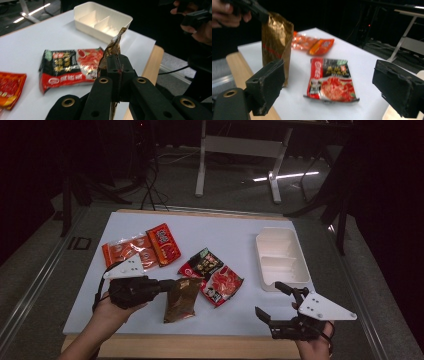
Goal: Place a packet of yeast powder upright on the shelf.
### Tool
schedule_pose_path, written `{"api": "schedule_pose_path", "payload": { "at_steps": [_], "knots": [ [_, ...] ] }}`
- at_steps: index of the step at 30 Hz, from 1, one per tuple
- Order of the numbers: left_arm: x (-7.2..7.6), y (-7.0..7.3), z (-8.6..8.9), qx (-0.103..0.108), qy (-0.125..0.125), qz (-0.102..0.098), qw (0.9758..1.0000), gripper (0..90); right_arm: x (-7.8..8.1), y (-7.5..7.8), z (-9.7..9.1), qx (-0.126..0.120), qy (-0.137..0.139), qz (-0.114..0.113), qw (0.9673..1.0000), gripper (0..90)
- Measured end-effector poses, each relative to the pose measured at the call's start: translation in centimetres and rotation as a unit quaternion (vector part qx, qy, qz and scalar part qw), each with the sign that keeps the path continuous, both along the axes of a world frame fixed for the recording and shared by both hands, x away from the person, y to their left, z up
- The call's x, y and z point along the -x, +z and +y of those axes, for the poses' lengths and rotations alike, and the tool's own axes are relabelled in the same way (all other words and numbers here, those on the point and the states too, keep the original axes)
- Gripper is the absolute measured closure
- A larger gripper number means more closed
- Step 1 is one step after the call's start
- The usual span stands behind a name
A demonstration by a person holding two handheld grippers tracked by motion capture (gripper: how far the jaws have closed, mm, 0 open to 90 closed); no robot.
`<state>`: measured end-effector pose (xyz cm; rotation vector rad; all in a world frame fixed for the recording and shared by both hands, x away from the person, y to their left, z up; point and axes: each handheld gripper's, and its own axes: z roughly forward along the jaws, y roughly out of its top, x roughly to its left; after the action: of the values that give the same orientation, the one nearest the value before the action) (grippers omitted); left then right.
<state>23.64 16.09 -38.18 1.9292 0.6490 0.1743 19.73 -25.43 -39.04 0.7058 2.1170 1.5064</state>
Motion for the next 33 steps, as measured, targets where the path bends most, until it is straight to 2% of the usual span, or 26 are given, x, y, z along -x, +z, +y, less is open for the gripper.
{"api": "schedule_pose_path", "payload": {
  "at_steps": [2,3,4,6,8,12,15,18,19,23,25,30,31,33],
  "knots": [
    [-0.1,0.2,-0.2,0.002,-0.001,-0.005,1.0000,90.0,-0.1,0.2,0.1,0.000,0.004,0.001,1.0000,9.8],
    [-0.2,0.7,-0.6,0.009,-0.011,-0.011,0.9998,90.0,-0.1,0.4,0.3,-0.007,0.004,-0.004,1.0000,9.8],
    [-0.2,0.9,-0.8,0.013,-0.014,-0.014,0.9997,90.0,-0.5,0.8,0.9,-0.005,0.019,0.011,0.9997,9.8],
    [-0.2,1.2,-1.2,0.014,-0.023,-0.025,0.9993,90.0,-0.7,1.0,1.7,-0.001,0.025,0.015,0.9996,12.0],
    [-0.3,1.4,-1.7,0.020,-0.029,-0.025,0.9991,90.0,-1.1,1.1,2.4,-0.004,0.035,0.022,0.9991,15.0],
    [-0.8,1.7,-2.4,0.029,-0.037,-0.026,0.9986,90.0,-2.4,1.3,3.7,-0.018,0.066,0.058,0.9959,17.4],
    [-1.2,1.9,-2.9,0.039,-0.046,-0.027,0.9978,90.0,-3.1,1.4,4.7,-0.015,0.073,0.056,0.9956,21.8],
    [-1.4,2.2,-3.4,0.046,-0.053,-0.030,0.9971,90.0,-3.7,1.8,5.3,-0.023,0.084,0.058,0.9945,23.7],
    [-1.5,2.3,-3.6,0.048,-0.056,-0.032,0.9968,90.0,-3.9,1.9,5.4,-0.022,0.084,0.055,0.9947,26.7],
    [-1.9,2.7,-4.3,0.064,-0.064,-0.035,0.9953,90.0,-4.7,2.4,5.9,-0.024,0.098,0.055,0.9934,29.8],
    [-2.0,2.8,-4.6,0.066,-0.068,-0.037,0.9948,90.0,-5.2,2.7,6.1,-0.023,0.096,0.051,0.9938,31.0],
    [-2.2,2.8,-5.3,0.071,-0.072,-0.039,0.9941,90.0,-6.3,2.9,6.2,-0.031,0.101,0.059,0.9926,35.3],
    [-2.3,2.8,-5.4,0.074,-0.076,-0.038,0.9937,90.0,-6.5,2.9,6.2,-0.034,0.110,0.066,0.9911,35.6],
    [-2.4,2.8,-5.6,0.072,-0.075,-0.038,0.9938,90.0,-6.6,2.8,6.3,-0.037,0.111,0.071,0.9906,37.3]
  ]
}}
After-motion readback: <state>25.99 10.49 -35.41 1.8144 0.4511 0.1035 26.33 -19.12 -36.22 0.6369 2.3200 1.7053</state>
